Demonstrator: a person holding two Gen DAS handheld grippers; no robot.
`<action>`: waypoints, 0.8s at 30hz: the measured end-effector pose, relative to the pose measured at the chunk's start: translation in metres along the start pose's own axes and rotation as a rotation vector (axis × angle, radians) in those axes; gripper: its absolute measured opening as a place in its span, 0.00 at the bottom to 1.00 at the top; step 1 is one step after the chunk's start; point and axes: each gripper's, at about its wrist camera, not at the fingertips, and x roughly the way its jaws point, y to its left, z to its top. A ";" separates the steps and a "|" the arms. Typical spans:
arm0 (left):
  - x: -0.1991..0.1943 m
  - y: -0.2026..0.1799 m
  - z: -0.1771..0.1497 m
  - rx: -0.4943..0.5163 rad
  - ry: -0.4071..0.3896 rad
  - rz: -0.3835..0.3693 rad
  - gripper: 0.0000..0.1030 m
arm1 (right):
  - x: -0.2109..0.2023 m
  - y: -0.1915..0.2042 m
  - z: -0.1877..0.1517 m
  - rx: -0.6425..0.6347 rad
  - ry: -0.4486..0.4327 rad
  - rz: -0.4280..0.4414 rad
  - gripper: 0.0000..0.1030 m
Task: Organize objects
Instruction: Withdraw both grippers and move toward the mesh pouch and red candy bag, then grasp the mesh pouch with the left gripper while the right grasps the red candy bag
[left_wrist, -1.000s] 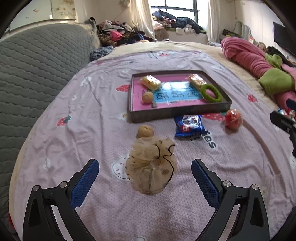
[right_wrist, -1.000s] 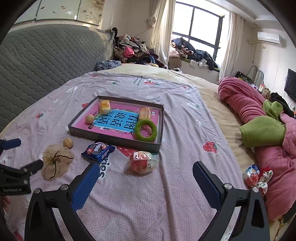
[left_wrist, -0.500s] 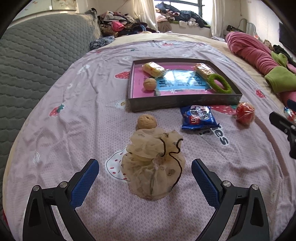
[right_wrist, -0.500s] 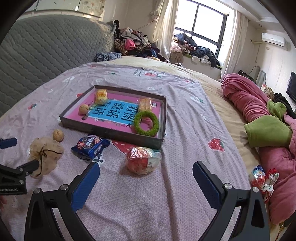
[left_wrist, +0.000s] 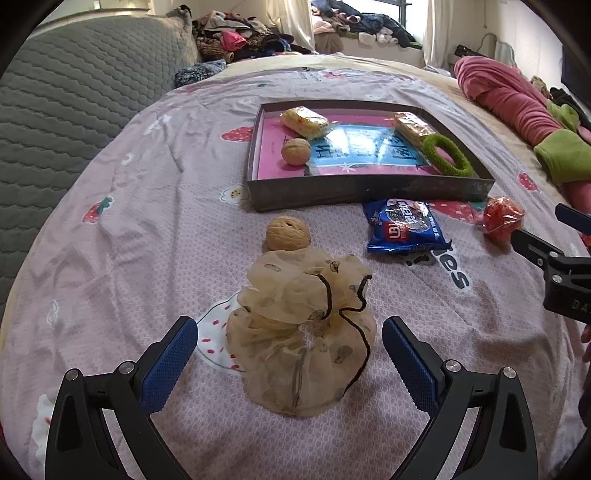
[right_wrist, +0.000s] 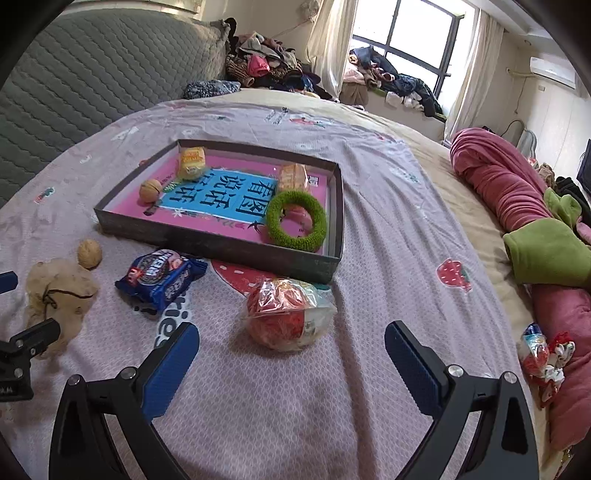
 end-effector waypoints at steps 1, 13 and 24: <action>0.003 0.000 0.001 -0.001 0.003 -0.002 0.97 | 0.005 0.000 0.001 -0.002 0.004 -0.004 0.99; 0.026 -0.001 0.005 -0.019 0.012 -0.038 0.97 | 0.057 -0.003 0.006 -0.013 0.053 -0.069 0.98; 0.032 -0.001 0.003 -0.027 0.025 -0.084 0.67 | 0.065 -0.004 0.006 0.030 0.068 0.045 0.71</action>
